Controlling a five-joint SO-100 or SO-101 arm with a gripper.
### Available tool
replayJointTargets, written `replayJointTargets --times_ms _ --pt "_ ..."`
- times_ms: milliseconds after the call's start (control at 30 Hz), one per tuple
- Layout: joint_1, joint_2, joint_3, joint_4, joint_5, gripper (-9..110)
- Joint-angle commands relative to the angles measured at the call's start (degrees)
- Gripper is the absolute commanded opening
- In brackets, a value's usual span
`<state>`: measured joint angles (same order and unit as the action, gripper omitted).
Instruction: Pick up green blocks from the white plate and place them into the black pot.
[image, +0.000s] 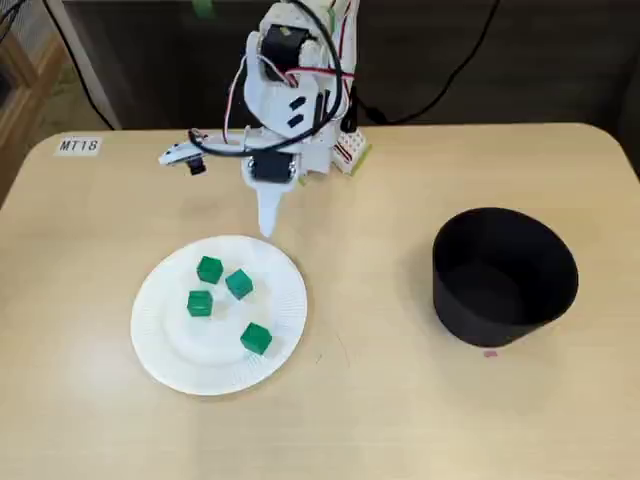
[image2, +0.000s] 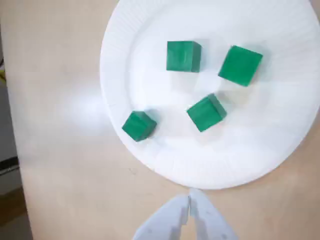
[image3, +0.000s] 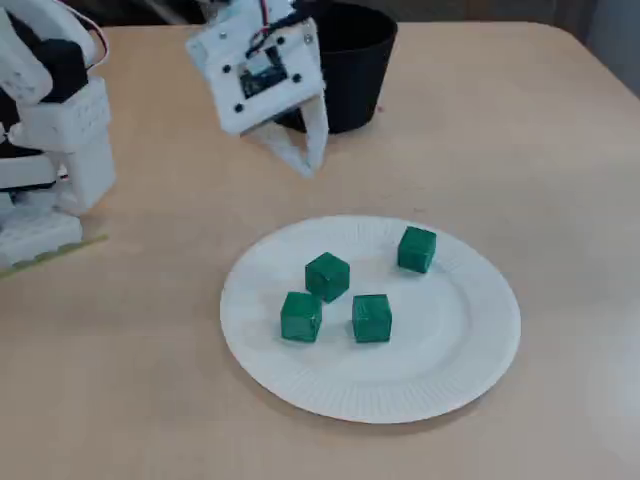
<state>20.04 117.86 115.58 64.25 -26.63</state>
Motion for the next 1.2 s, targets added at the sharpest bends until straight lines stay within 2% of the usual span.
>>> replayJointTargets --times_ms 0,200,433,567,600,900,1167 --pt "3.78 -8.53 -10.9 3.43 -2.11 -2" --pt "9.32 -26.02 -26.72 12.92 -9.05 -2" --pt "11.6 -32.7 -31.82 12.74 -8.88 -2" --pt "12.04 -32.87 -31.82 10.72 -8.96 20" --pt "12.3 -32.96 -31.82 10.46 -8.7 22" --pt "12.48 -36.12 -31.82 8.96 -8.26 28" --pt "12.92 -38.23 -31.82 6.06 -6.42 28"
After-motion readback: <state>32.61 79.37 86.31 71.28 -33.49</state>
